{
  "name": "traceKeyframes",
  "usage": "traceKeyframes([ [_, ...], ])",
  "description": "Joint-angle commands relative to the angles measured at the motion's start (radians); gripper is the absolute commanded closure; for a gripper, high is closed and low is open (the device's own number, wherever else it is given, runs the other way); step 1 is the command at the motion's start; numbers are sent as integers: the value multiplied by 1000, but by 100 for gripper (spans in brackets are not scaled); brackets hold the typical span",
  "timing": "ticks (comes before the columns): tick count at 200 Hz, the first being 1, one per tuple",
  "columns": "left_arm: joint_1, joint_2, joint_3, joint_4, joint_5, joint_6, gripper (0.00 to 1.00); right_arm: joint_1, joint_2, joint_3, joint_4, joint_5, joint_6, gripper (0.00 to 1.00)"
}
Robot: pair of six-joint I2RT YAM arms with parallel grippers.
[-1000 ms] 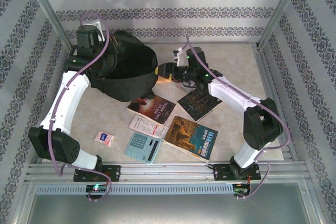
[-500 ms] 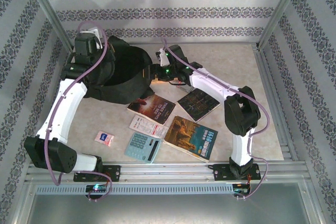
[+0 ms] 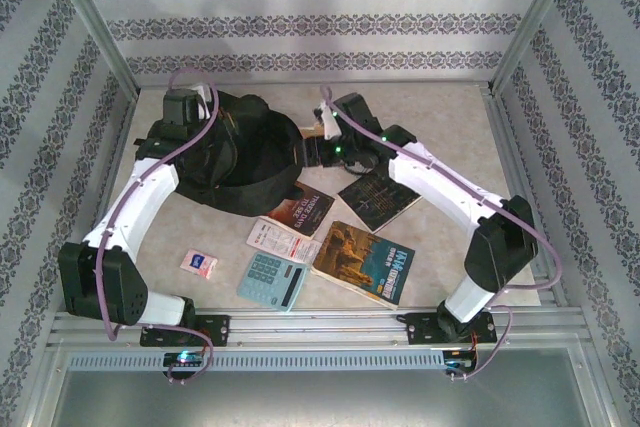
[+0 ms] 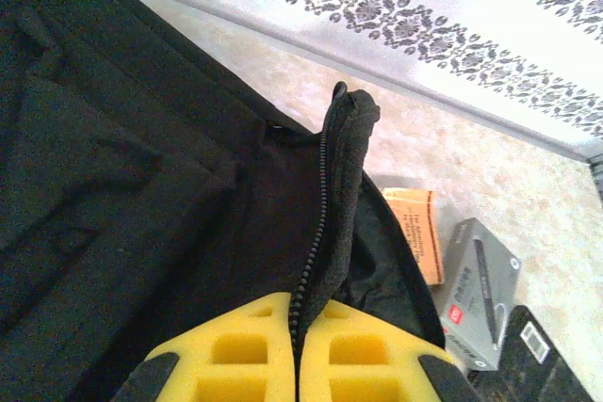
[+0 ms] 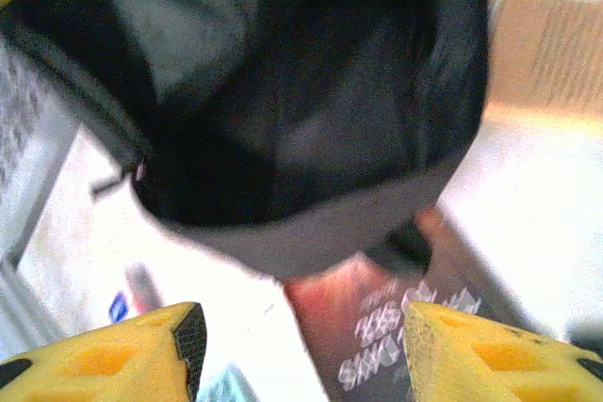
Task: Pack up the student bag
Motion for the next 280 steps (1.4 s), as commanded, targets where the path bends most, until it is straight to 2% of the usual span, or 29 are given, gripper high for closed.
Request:
traceKeyframes([
  [1,7,1,-32,128,67,-70,100,79,-35,-82,-242,-100,9,41],
  [18,8,-3,-60,180,92,-99,100,137,-69,-154,-284,-171,66,37],
  [34,8,-1,-97,255,118,-141,100,178,-87,-212,-322,-181,124,36],
  [65,7,14,-164,367,157,-215,100,229,-112,-377,-204,-273,296,36],
  [97,8,-1,-191,382,145,-208,100,303,-49,-389,-126,-273,391,35],
  [129,7,-24,-217,394,132,-210,100,328,56,-374,-67,-248,430,36],
  [173,7,-56,-239,400,106,-202,100,351,214,-270,-44,-279,388,39],
  [235,7,-55,-242,413,115,-210,100,289,317,-59,-49,-257,364,55],
  [265,8,-56,-241,413,116,-208,100,262,364,31,-65,-248,340,56],
  [280,7,-54,-241,413,113,-207,100,249,375,65,-138,-175,292,54],
])
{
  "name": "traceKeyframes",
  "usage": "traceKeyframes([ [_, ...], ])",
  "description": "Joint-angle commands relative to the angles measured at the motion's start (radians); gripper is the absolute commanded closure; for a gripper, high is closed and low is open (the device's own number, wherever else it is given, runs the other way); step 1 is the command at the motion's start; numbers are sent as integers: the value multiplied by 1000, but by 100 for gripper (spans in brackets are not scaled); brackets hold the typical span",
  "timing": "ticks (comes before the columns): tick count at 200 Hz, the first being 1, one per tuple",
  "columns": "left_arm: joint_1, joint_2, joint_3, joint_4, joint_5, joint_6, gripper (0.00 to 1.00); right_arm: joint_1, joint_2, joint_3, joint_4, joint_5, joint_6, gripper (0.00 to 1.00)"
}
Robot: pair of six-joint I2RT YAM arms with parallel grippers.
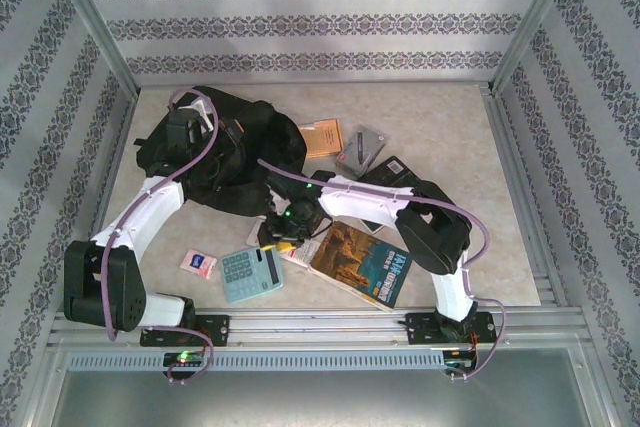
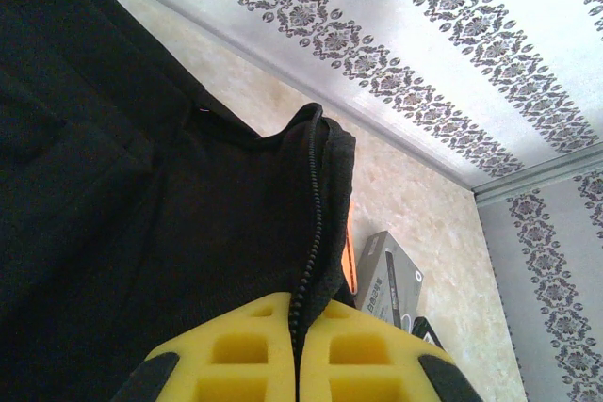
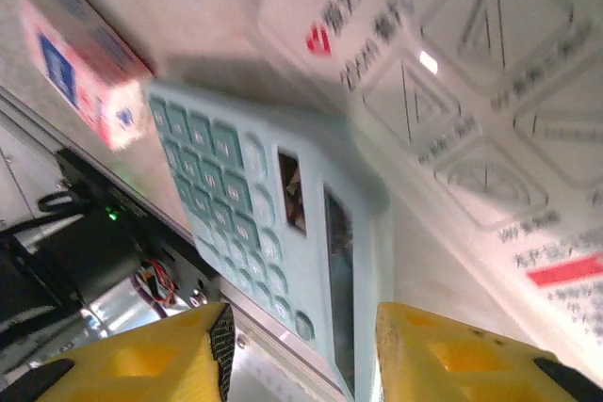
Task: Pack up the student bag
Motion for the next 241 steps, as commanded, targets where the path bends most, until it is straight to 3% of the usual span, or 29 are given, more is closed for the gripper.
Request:
traceKeyframes([
  [1,7,-23,-9,60,-3,-8,100,-19,29,58,-85,89,-68,54],
  [18,7,-22,-9,57,-7,-7,100,-25,-5,27,-98,146,-100,51],
  [56,8,-23,-7,55,-11,-1,100,-2,-97,-96,-24,104,-124,49],
  [135,10,-16,-11,48,-22,15,100,62,5,-109,62,-32,-156,56],
  [200,10,-13,-10,46,-25,22,100,75,45,-113,121,-78,-145,77],
  [241,10,-17,-8,48,-20,30,100,58,0,-140,122,-51,-142,97],
])
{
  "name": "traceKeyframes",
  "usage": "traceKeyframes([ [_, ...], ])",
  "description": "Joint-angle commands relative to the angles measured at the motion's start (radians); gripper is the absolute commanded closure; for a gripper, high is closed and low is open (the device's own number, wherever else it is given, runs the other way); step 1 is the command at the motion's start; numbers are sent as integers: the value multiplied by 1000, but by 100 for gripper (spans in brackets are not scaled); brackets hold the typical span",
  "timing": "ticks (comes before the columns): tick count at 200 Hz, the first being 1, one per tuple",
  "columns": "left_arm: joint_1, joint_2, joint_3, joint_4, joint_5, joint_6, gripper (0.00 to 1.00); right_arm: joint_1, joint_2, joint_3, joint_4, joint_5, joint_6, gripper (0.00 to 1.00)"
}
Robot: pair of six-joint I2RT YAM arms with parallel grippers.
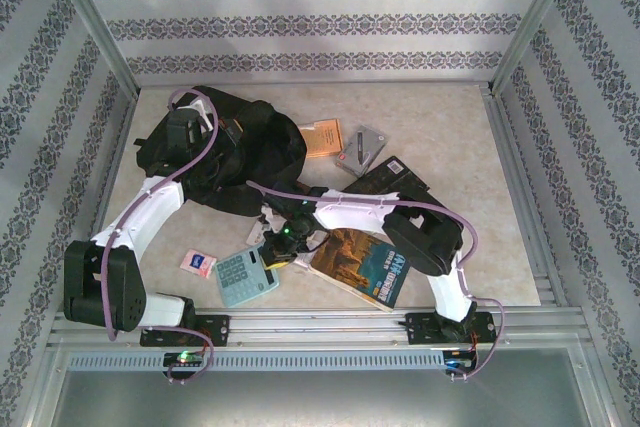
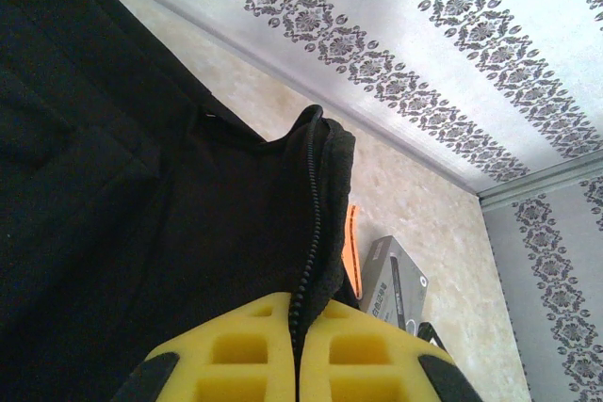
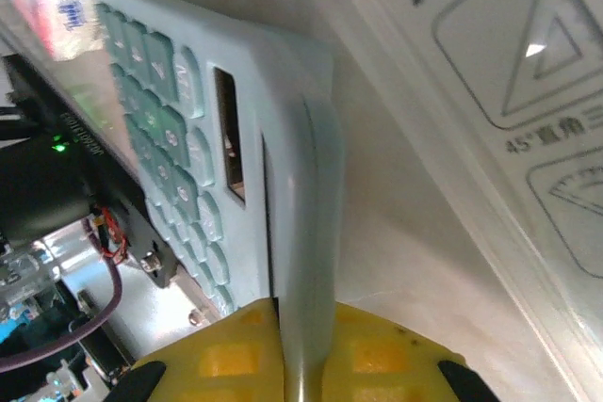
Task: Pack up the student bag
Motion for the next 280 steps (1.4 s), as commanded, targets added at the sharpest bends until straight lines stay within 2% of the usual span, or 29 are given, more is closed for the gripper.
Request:
traceKeyframes([
  [1,9,-18,-9,49,-5,28,100,-1,-31,-26,-9,38,-4,97],
  [48,9,-48,7,61,60,102,100,-85,-250,-100,-60,91,-1,100],
  [88,8,-84,41,48,122,172,100,-204,-462,-131,-139,123,1,100],
  [127,8,-126,61,81,202,202,100,-321,-555,-34,-172,92,30,100],
  [162,8,-146,71,104,270,218,100,-414,-510,116,-226,196,113,100],
  [212,9,-168,63,100,331,190,100,-437,-263,347,-354,337,231,100],
  [241,9,-190,13,110,335,128,100,-443,-172,382,-303,286,278,100],
  [260,8,-182,-15,81,342,98,91,-436,-140,377,-212,204,312,100],
  [280,9,-158,-31,39,346,91,82,-428,-112,397,-183,191,316,100],
])
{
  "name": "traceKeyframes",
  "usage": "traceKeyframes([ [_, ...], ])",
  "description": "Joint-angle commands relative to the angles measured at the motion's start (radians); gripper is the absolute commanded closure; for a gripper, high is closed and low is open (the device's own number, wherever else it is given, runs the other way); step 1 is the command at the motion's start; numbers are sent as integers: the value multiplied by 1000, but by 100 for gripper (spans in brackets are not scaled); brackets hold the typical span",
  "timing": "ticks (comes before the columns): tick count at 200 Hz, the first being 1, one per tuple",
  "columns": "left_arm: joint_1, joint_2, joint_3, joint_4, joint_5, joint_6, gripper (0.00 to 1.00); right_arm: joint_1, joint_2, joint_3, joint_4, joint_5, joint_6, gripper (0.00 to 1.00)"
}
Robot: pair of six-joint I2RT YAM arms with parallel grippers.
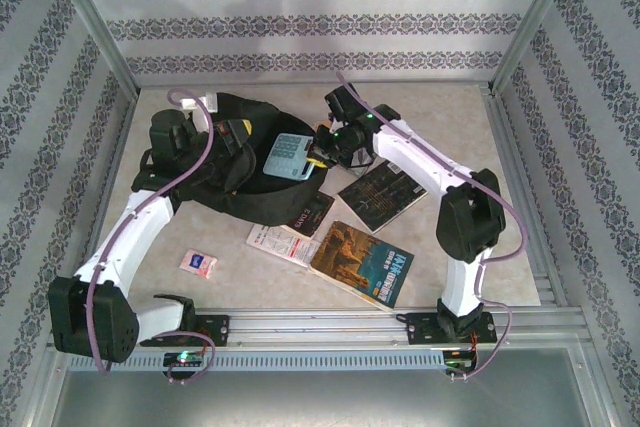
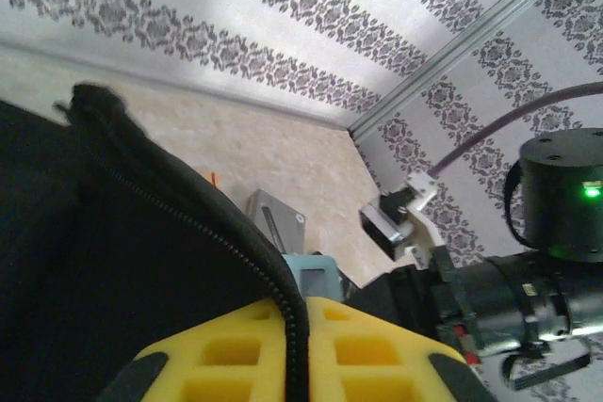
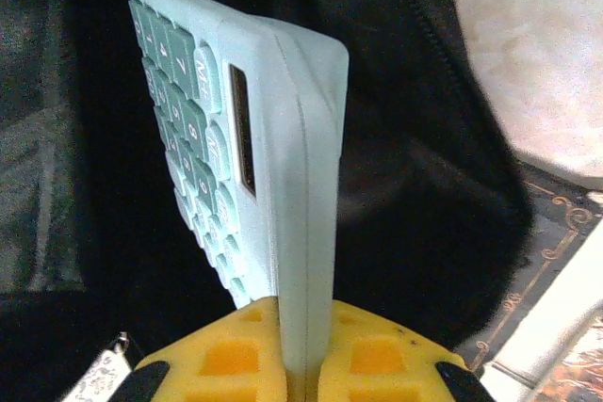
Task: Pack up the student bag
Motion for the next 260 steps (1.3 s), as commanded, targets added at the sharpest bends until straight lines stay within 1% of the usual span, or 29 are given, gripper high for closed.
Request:
traceKeyframes([
  [1,9,1,-16,33,37,-33,81,6,3,56,83,-61,43,100],
  [13,8,27,-14,23,50,-42,75,7,14,70,89,-59,40,100],
  [31,7,78,1,28,76,-66,68,7,21,85,94,-56,27,100],
  [51,2,137,43,12,94,-68,57,11,21,91,90,-49,10,100],
  [68,-2,177,83,-8,96,-50,53,13,17,91,88,-49,-3,100],
  [100,-16,211,177,-73,80,-5,42,17,9,91,88,-52,-18,100],
  [139,-52,276,345,-268,37,114,40,21,8,121,74,-48,-32,100],
  [156,-72,313,404,-362,2,175,40,23,5,134,71,-48,-32,100],
  [170,-91,343,452,-441,-42,232,40,24,4,143,65,-53,-34,100],
  [189,-109,375,507,-537,-137,294,40,24,4,144,65,-59,-35,100],
  [202,-111,378,519,-562,-197,314,40,25,2,140,66,-60,-34,100],
  [223,-112,380,530,-588,-266,340,40,24,1,132,71,-65,-32,100],
  [248,-112,372,531,-603,-300,344,41,24,-2,120,78,-69,-31,100],
  [260,-112,368,533,-611,-305,340,39,25,-3,117,82,-72,-29,100],
])
